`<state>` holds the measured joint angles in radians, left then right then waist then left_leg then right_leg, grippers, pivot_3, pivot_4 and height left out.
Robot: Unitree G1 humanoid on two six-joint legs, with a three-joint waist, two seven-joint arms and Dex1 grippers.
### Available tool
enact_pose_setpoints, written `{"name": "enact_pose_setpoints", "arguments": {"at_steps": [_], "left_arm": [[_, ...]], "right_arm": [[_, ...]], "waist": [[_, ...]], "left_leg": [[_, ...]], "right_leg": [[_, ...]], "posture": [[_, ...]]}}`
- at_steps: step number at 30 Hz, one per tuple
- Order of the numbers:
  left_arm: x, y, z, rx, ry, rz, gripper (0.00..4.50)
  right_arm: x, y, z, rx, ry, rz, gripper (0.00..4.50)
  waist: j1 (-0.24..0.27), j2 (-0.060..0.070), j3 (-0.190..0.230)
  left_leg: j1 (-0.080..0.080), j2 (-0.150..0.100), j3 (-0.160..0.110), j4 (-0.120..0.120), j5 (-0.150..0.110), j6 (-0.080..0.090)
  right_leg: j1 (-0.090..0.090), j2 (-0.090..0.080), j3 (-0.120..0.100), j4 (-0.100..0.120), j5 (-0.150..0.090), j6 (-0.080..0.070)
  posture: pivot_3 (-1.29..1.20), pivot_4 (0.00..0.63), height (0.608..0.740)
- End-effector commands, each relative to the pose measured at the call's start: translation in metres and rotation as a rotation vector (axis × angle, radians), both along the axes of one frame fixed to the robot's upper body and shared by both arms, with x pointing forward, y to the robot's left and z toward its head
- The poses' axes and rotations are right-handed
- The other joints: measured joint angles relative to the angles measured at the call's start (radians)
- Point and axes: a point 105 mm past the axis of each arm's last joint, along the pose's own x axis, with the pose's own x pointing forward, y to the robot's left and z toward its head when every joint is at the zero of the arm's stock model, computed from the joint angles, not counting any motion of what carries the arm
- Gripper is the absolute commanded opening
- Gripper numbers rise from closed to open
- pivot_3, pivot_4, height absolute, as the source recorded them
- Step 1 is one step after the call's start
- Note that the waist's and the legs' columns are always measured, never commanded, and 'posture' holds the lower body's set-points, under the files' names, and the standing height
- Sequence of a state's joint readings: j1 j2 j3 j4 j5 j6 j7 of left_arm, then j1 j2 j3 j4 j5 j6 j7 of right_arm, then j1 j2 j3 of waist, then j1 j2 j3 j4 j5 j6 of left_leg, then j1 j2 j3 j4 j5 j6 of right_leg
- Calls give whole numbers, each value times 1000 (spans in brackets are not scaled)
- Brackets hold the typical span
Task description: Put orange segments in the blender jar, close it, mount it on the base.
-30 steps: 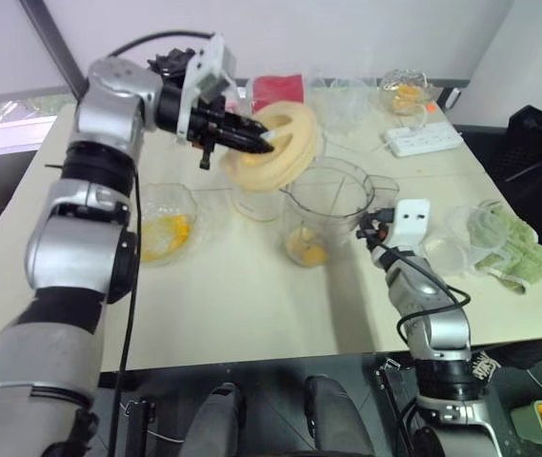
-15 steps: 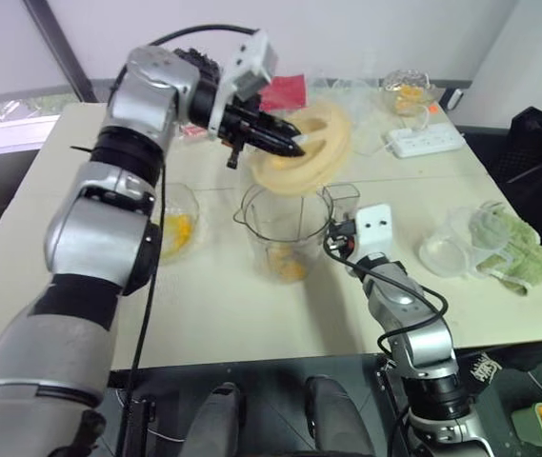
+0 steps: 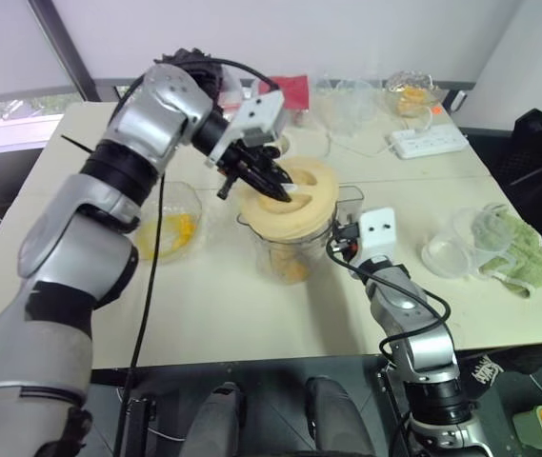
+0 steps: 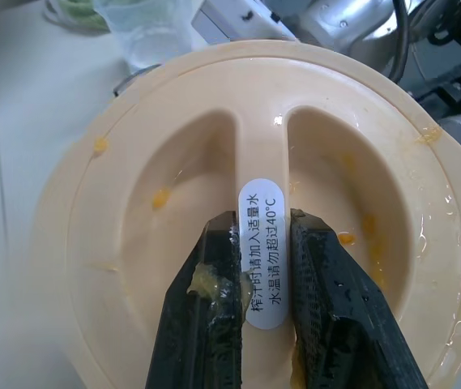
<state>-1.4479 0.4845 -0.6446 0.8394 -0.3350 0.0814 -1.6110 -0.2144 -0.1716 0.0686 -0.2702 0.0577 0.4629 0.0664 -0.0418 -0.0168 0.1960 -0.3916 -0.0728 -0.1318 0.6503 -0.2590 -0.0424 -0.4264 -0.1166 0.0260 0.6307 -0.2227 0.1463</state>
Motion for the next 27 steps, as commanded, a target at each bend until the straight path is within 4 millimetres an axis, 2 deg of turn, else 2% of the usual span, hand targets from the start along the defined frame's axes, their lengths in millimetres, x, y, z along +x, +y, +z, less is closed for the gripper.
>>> {"name": "enact_pose_setpoints", "arguments": {"at_steps": [1,8,18,23,27], "left_arm": [[3,-1,10,3,-26,21,253],[8,-3,-5,89,-15,81,253],[6,1,-13,189,49,178,253],[20,1,-12,183,31,392,253],[30,14,-12,160,-25,545,253]], "right_arm": [[0,-4,9,-8,-46,-23,820],[-1,0,9,13,-54,-29,820],[1,4,8,21,-59,-30,820],[4,6,7,32,-63,-27,820],[8,10,5,28,-65,-10,820]], "waist": [[-2,0,0],[1,0,0],[-3,0,0],[-5,0,-1],[-4,2,-2]], "left_leg": [[0,0,0,0,0,0],[0,0,0,1,0,0],[1,0,0,1,0,0],[1,0,0,1,0,0],[3,0,-1,1,0,0]], "right_leg": [[0,0,0,0,0,0],[1,0,0,0,0,0],[2,0,0,1,0,0],[1,1,0,1,0,0],[3,1,0,1,0,0]], "posture": [[0,150,740],[0,150,740],[0,150,740],[0,150,740],[0,150,740]]}}
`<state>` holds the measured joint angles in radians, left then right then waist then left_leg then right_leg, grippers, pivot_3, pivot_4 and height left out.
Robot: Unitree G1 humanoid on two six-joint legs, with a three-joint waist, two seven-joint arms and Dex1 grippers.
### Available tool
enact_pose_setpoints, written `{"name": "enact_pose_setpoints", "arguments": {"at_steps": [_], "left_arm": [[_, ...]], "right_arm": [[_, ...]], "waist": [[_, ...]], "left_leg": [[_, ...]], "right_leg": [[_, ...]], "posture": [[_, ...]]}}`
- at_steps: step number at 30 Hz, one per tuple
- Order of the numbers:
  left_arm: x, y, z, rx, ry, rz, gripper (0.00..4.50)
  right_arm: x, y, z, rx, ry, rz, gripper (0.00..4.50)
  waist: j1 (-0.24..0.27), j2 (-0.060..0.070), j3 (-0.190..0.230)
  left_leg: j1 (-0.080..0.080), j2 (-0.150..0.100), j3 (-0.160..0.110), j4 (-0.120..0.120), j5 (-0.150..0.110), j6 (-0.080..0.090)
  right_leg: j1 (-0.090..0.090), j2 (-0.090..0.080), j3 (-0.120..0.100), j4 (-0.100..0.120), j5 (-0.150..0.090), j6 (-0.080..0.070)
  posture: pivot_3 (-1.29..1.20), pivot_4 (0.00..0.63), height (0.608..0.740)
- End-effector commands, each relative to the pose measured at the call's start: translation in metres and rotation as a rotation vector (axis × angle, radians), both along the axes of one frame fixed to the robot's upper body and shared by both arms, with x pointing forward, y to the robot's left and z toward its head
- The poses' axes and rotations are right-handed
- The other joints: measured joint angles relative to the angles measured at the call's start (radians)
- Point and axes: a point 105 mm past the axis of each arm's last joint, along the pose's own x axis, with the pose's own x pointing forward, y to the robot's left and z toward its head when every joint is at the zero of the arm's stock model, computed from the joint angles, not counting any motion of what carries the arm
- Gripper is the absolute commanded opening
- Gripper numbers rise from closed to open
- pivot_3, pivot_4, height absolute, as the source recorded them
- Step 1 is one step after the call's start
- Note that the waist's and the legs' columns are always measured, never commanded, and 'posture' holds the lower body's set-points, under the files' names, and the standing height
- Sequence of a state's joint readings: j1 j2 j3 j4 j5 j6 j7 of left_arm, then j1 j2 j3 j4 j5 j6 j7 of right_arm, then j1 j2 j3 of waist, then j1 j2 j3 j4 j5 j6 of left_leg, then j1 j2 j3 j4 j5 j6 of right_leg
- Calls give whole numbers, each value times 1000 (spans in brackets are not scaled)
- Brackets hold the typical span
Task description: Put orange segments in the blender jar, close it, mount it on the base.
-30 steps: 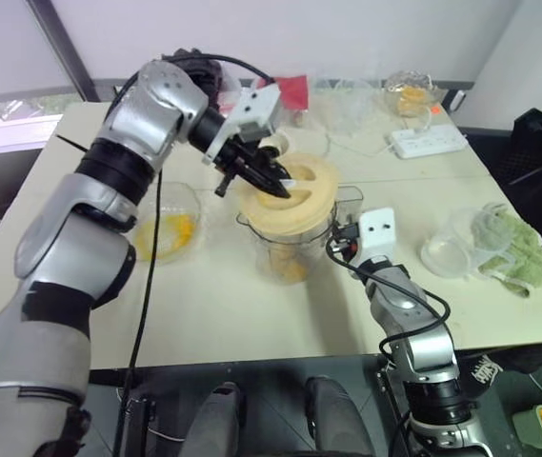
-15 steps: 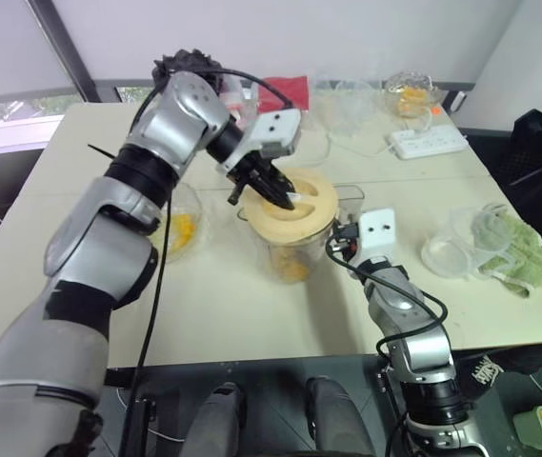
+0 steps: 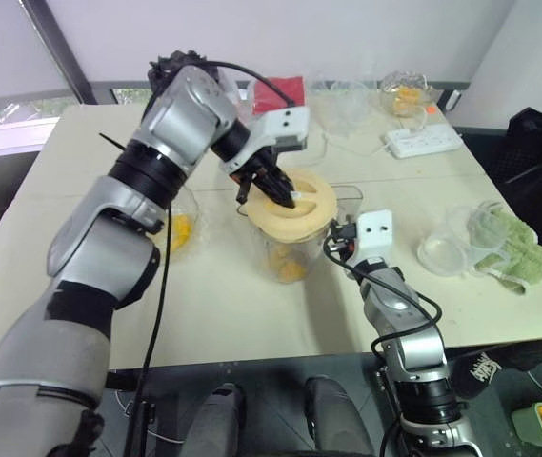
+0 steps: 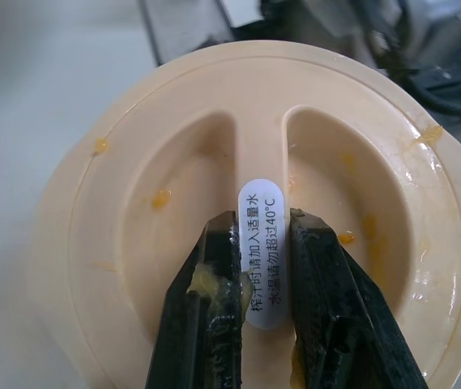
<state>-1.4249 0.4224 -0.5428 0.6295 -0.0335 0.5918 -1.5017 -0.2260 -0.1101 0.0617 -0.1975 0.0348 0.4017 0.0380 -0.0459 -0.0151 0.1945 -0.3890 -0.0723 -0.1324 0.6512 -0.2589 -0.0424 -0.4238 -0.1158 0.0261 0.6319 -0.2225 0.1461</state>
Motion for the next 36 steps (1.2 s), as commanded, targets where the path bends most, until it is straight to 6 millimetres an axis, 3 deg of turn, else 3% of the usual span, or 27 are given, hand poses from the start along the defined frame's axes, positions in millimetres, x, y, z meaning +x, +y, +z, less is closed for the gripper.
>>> {"name": "enact_pose_setpoints", "arguments": {"at_steps": [1,10,16,29,36], "left_arm": [[19,27,-6,55,-112,220,253],[9,65,-10,65,-177,410,253],[9,83,-12,79,-174,558,253],[30,106,-32,121,-234,661,253],[30,103,-32,117,-205,677,253]], "right_arm": [[3,6,12,-14,-62,25,820],[26,21,18,-38,-90,116,820],[33,29,20,-50,-109,165,820],[25,36,32,-45,-205,131,820],[22,38,29,-76,-210,119,820]], "waist": [[-1,1,0],[-27,1,-1],[-27,1,-1],[-23,2,-2],[-23,5,-4]], "left_leg": [[1,0,0,0,0,0],[17,3,-1,-4,1,-1],[17,13,-1,-4,1,-2],[19,19,-1,-5,1,-2],[23,19,-1,-5,1,-2]], "right_leg": [[0,0,0,0,0,0],[13,5,2,0,1,-4],[12,16,3,-1,3,-7],[11,22,3,-1,6,-17],[15,22,3,-1,4,-15]], "posture": [[0,150,740],[0,150,740],[0,150,740],[0,150,740],[0,150,740]]}}
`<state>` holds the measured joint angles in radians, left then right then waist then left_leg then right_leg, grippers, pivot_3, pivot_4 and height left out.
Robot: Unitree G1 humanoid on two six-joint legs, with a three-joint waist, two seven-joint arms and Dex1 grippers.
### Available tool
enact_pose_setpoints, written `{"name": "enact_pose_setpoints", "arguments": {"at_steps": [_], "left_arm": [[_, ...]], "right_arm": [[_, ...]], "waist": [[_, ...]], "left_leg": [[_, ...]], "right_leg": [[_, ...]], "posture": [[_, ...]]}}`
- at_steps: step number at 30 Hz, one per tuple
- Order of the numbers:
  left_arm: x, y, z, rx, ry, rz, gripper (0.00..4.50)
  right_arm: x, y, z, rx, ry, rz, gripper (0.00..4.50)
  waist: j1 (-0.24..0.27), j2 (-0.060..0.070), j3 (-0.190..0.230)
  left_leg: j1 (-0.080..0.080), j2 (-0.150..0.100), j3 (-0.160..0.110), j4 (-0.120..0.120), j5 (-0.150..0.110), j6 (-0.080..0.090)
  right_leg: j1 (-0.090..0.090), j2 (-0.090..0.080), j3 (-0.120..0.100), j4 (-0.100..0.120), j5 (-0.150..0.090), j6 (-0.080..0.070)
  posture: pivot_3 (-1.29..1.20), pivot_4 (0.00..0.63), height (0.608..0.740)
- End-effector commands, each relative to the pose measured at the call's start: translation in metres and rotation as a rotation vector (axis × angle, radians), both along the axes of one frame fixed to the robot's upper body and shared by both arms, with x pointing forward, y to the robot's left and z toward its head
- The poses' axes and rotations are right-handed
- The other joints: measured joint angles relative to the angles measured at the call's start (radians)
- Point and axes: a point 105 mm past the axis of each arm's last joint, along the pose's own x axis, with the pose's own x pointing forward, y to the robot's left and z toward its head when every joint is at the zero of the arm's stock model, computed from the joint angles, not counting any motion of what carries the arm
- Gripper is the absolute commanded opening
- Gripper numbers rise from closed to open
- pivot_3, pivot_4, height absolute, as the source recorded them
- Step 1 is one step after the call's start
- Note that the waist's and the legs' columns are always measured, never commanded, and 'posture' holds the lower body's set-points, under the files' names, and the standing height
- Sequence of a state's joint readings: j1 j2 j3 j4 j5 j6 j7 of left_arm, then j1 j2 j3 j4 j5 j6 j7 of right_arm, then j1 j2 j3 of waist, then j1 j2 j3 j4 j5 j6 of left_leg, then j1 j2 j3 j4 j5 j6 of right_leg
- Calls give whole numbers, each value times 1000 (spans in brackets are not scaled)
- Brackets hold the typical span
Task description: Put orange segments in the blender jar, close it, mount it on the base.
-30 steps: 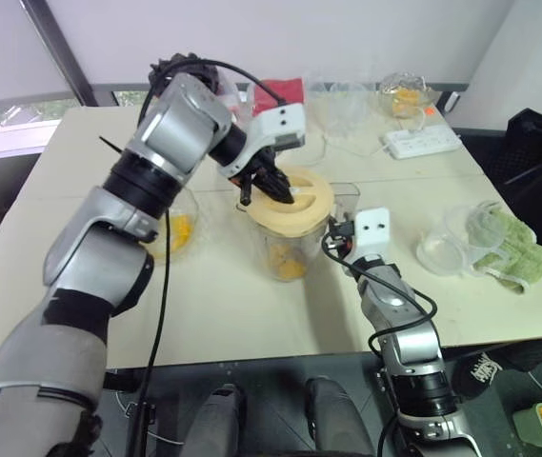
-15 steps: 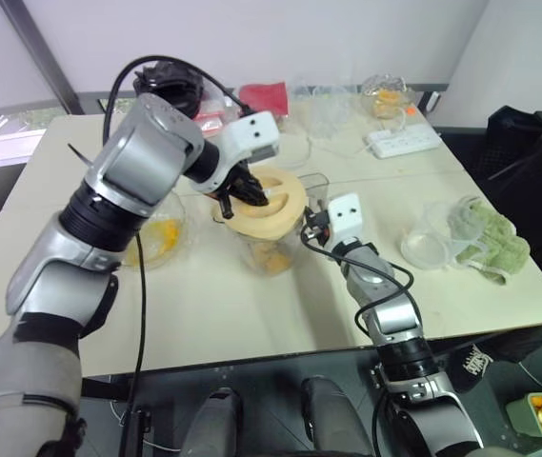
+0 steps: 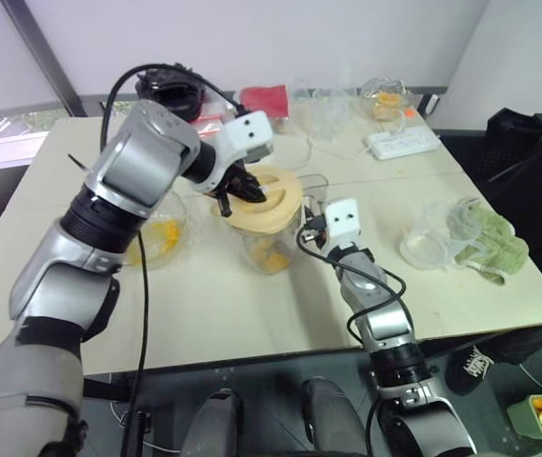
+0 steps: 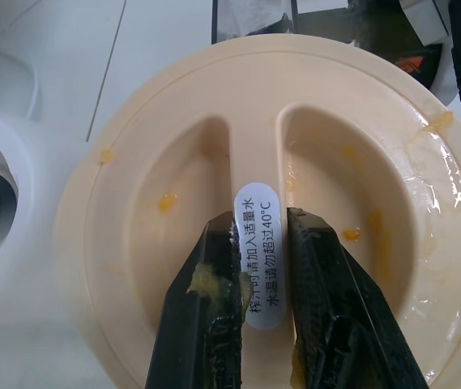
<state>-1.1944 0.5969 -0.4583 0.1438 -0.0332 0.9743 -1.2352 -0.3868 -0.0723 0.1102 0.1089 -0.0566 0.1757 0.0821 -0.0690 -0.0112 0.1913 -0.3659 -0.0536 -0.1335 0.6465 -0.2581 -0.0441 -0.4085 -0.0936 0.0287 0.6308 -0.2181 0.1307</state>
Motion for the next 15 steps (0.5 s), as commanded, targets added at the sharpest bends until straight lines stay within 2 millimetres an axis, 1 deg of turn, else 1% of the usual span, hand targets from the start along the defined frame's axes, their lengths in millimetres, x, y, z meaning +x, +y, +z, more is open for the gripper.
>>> {"name": "enact_pose_setpoints", "arguments": {"at_steps": [1,8,11,12,13,15], "left_arm": [[33,58,-20,146,-72,337,253],[27,45,-15,104,-84,261,253],[25,42,-14,85,-85,249,253],[25,42,-14,77,-86,245,1332],[25,41,-13,72,-97,237,1675],[24,38,-11,48,-123,219,2657]], "right_arm": [[-8,4,29,10,-131,15,820],[-8,1,27,3,-127,12,820],[-7,1,27,1,-124,14,820],[-8,1,27,0,-123,15,820],[-8,1,26,-1,-122,16,820],[-8,1,26,-3,-120,19,820]], "waist": [[0,1,-1],[0,2,-1],[1,2,-1],[1,2,-1],[0,2,-1],[1,2,-1]], "left_leg": [[0,0,0,0,0,0],[0,0,0,0,0,0],[0,0,0,0,0,0],[0,0,0,0,0,0],[0,0,0,0,0,0],[0,0,-1,-1,0,0]], "right_leg": [[0,0,0,0,-1,1],[0,0,0,0,-1,2],[0,0,0,0,-1,2],[0,0,0,0,-1,2],[0,0,0,0,-1,2],[0,0,0,0,-1,2]], "posture": [[0,150,740],[0,150,740],[0,150,740],[0,150,740],[0,150,740],[0,150,740]]}}
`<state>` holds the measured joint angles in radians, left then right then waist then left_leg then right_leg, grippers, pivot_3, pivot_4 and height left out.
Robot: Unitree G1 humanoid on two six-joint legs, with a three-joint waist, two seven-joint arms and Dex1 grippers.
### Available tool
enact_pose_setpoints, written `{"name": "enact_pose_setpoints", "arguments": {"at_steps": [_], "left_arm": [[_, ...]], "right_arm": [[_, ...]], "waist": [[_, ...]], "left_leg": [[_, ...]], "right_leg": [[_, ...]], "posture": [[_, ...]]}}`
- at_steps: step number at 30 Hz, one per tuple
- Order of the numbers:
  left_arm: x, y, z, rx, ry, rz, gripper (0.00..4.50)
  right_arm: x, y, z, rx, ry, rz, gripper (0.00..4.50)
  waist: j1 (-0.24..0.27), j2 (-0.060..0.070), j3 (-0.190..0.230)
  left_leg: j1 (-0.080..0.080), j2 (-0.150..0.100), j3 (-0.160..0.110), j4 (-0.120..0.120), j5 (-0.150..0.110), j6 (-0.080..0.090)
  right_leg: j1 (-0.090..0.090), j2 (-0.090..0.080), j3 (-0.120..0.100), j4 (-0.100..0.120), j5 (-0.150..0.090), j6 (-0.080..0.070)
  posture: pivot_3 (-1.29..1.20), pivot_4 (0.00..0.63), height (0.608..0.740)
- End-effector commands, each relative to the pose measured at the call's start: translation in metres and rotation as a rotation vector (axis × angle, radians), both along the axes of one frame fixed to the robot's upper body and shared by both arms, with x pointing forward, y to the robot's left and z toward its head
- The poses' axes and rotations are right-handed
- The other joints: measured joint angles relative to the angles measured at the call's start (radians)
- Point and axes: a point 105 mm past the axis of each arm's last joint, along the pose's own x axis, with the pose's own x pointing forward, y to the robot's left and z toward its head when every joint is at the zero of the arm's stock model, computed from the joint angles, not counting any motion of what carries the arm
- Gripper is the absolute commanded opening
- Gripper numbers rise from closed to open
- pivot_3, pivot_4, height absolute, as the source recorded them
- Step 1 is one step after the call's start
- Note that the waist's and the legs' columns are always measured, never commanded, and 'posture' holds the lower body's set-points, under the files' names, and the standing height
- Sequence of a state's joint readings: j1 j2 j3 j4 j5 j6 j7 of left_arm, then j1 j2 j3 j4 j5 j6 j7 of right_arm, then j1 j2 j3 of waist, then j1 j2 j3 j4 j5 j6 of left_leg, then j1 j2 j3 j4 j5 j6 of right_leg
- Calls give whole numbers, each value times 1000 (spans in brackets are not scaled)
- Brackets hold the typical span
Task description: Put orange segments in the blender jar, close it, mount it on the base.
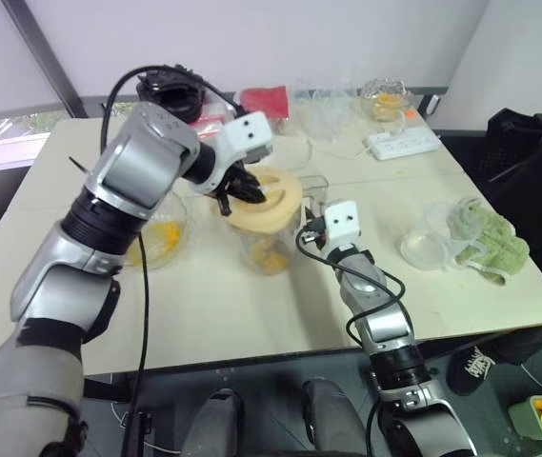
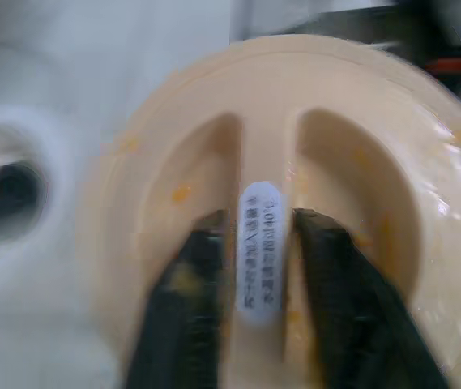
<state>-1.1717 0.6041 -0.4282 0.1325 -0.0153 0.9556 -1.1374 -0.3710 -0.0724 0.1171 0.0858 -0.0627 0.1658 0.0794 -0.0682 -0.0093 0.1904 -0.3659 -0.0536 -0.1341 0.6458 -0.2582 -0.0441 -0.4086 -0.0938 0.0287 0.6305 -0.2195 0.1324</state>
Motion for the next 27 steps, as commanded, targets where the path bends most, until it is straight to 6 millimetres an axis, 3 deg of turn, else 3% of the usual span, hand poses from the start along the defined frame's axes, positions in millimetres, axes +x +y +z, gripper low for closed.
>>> {"name": "enact_pose_setpoints", "arguments": {"at_steps": [1,3,5,11,14,17,19,24,27], "left_arm": [[13,28,-14,38,-39,135,3220],[13,28,-13,13,-44,138,4215],[12,26,-8,-17,-75,130,4215],[-1,-1,36,-376,-107,13,4215],[0,-3,61,-603,-100,48,4215],[3,8,90,-861,-147,95,4215],[3,15,93,-902,-183,115,4215],[-8,38,78,-826,-308,87,4215],[-14,74,50,-742,-416,166,4215]], "right_arm": [[-5,0,24,-2,-101,17,820],[-5,0,23,-3,-98,19,820],[-6,0,21,-4,-94,21,820],[-8,0,18,-7,-85,25,820],[-10,-1,16,-10,-79,26,820],[-12,-3,14,-18,-69,28,820],[-13,-6,14,-23,-67,29,820],[-14,-14,17,-23,-73,18,820],[-17,-20,27,37,-85,0,820]], "waist": [[1,0,0],[3,0,0],[5,0,0],[12,-1,1],[15,-2,2],[15,-2,2],[12,-2,2],[15,-2,2],[21,-1,2]], "left_leg": [[0,0,0,0,0,0],[-1,0,0,0,0,0],[-3,0,0,0,0,0],[-7,-1,0,0,0,0],[-11,-1,1,0,0,-1],[-11,-1,1,-1,0,-1],[-11,-1,1,-1,0,-1],[-11,-1,2,-3,1,-2],[-11,-1,3,-3,1,-3]], "right_leg": [[0,0,0,0,0,0],[0,0,0,-1,0,0],[-1,0,0,-1,0,-1],[-6,-1,0,-1,2,-3],[-10,-1,0,-1,2,-4],[-11,-1,0,-1,2,-4],[-12,-1,0,-1,2,-4],[-12,-2,1,-1,2,-4],[-12,-2,1,-1,2,-4]], "posture": [[0,150,740],[0,150,740],[0,150,740],[0,150,740],[0,150,740],[0,150,740],[0,150,740],[0,150,740],[0,150,740]]}}
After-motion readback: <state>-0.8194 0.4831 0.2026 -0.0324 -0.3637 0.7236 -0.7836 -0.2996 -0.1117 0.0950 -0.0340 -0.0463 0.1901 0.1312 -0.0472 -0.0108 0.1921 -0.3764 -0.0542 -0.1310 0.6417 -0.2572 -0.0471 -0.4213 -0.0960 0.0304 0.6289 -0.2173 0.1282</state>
